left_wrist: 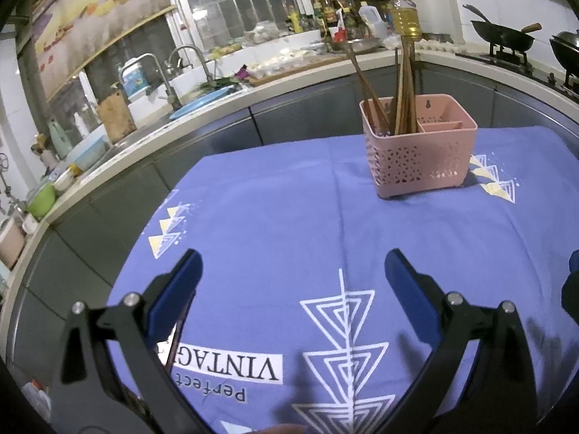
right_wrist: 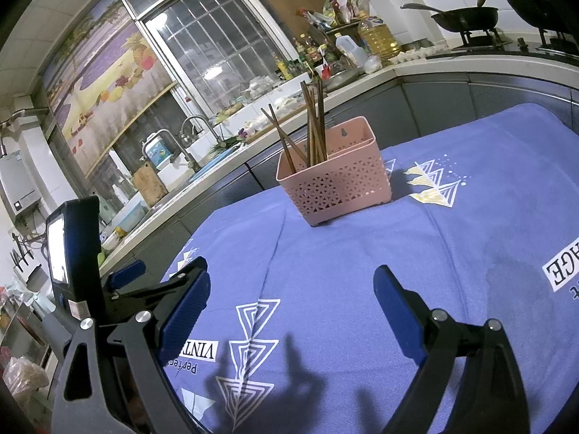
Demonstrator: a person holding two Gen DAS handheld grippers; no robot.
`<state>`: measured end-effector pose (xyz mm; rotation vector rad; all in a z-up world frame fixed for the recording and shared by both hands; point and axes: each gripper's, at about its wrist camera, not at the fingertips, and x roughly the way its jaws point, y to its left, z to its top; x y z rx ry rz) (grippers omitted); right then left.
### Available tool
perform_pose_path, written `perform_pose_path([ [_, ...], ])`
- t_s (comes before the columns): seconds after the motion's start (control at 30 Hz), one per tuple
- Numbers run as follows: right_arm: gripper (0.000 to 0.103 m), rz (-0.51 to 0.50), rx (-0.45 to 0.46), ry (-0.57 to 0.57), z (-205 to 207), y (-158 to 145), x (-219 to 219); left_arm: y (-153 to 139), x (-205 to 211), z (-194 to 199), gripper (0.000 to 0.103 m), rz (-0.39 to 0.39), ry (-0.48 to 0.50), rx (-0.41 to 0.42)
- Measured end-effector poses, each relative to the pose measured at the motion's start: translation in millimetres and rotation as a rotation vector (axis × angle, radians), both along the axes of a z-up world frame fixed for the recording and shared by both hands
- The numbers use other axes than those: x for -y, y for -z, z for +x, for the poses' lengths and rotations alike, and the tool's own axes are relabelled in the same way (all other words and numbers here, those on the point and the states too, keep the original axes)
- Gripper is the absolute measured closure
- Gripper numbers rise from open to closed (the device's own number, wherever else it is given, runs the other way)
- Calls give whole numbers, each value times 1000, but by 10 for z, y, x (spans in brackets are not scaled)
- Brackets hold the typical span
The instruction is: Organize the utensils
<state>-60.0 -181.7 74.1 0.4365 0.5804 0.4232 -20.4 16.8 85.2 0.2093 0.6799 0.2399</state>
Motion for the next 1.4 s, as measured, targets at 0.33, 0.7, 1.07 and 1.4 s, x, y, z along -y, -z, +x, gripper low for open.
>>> perform_pose_path([
  [0.33,13,1,-2,-1,3,1,5,15,2,22,6,3,-5,-11],
  [0.7,13,1,-2,-1,4,-3,8,58,3,30,6,8,1,-24],
  [1.07,13,1,-1,0,7,-1,12,137,66,11,6,12,28,-41],
  [1.4,13,1,-1,0,10,-4,15,156,131,14,6,22,37,-59],
])
